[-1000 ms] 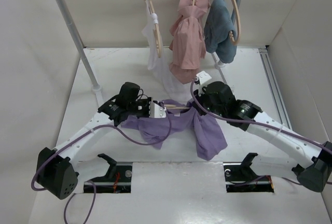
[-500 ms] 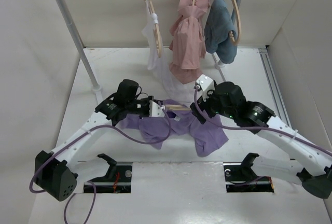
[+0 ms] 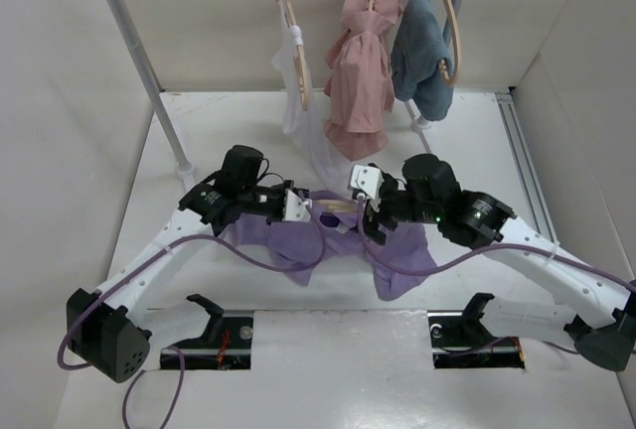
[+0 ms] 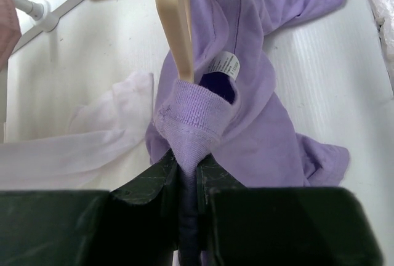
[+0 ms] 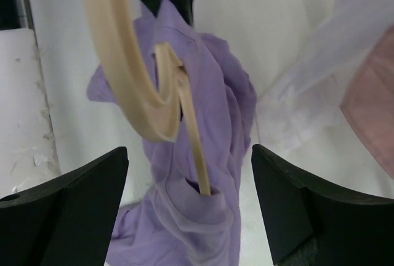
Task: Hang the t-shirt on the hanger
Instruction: Place tshirt on hanger
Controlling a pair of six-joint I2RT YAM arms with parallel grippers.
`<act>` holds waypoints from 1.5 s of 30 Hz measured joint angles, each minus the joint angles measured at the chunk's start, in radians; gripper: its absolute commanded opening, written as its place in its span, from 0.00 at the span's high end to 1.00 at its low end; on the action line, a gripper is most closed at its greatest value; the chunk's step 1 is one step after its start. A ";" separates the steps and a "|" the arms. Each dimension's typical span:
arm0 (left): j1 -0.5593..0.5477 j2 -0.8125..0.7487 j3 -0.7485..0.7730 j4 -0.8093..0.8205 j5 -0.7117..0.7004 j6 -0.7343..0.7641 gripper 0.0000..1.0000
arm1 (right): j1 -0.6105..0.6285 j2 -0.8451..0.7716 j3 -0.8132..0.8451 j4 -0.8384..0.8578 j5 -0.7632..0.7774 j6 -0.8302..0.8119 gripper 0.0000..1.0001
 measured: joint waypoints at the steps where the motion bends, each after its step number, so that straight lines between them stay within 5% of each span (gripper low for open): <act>1: 0.005 0.000 0.002 -0.003 0.005 0.000 1.00 | 0.002 0.009 -0.002 0.006 -0.016 -0.006 0.15; 5: 0.021 0.000 0.011 -0.016 0.027 -0.001 1.00 | 0.007 0.013 -0.039 0.090 -0.053 -0.012 0.19; 11: 0.027 -0.018 0.035 -0.021 0.072 -0.033 1.00 | 0.007 0.064 -0.051 0.184 -0.067 0.007 0.38; 15: 0.038 -0.041 0.055 -0.024 0.087 -0.066 1.00 | 0.007 0.109 -0.050 0.213 -0.064 0.015 0.72; 16: 0.043 -0.045 0.056 -0.026 0.088 -0.072 1.00 | 0.007 0.111 -0.050 0.219 -0.064 0.018 0.94; 17: 0.045 -0.048 0.057 -0.028 0.091 -0.074 1.00 | 0.007 0.109 -0.048 0.222 -0.062 0.021 1.00; 28: 0.085 -0.134 0.062 0.116 0.195 -0.229 0.98 | 0.021 -0.049 -0.069 0.242 -0.050 0.058 1.00; 31: 0.090 -0.171 0.062 0.153 0.193 -0.258 0.87 | 0.021 -0.076 -0.063 0.234 -0.043 0.071 1.00; 33: 0.095 -0.194 0.058 0.179 0.169 -0.270 0.58 | 0.021 -0.080 -0.045 0.214 -0.043 0.087 1.00; 36: 0.131 -0.225 0.049 0.229 0.082 -0.298 0.52 | 0.020 -0.091 -0.015 0.153 -0.031 0.120 1.00; 40: 0.140 -0.244 0.045 0.262 -0.018 -0.315 0.57 | 0.018 -0.095 0.027 0.090 -0.014 0.148 1.00; 43: 0.148 -0.246 0.036 0.268 -0.063 -0.311 0.91 | 0.016 -0.095 0.061 0.056 0.005 0.163 1.00; 45: 0.151 -0.246 0.032 0.253 -0.053 -0.292 1.00 | 0.010 -0.094 0.082 0.039 0.031 0.164 1.00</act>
